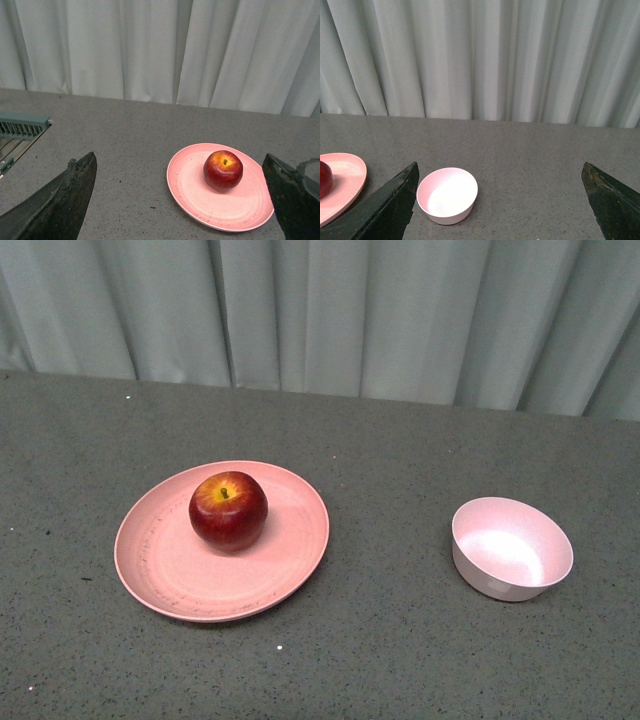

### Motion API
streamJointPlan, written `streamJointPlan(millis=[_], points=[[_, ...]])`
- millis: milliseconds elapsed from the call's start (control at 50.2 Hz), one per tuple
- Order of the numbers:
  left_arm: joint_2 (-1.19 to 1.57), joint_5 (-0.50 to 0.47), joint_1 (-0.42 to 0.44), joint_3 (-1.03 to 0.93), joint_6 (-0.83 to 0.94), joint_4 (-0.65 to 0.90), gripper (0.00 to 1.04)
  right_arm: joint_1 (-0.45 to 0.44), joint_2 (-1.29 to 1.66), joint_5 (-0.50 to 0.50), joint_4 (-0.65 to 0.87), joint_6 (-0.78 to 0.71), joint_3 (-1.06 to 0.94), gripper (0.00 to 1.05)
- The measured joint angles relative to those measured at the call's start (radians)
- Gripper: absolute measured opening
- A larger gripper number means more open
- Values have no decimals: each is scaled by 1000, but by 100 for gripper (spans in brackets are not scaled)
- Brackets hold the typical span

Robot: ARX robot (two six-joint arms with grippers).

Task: Move apple from plate to bowl

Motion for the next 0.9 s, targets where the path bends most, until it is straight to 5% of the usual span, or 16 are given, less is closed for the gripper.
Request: streamJointPlan(millis=[896], points=[[0,0,0,0,0,0,98,0,0,0,0,0,0,95]])
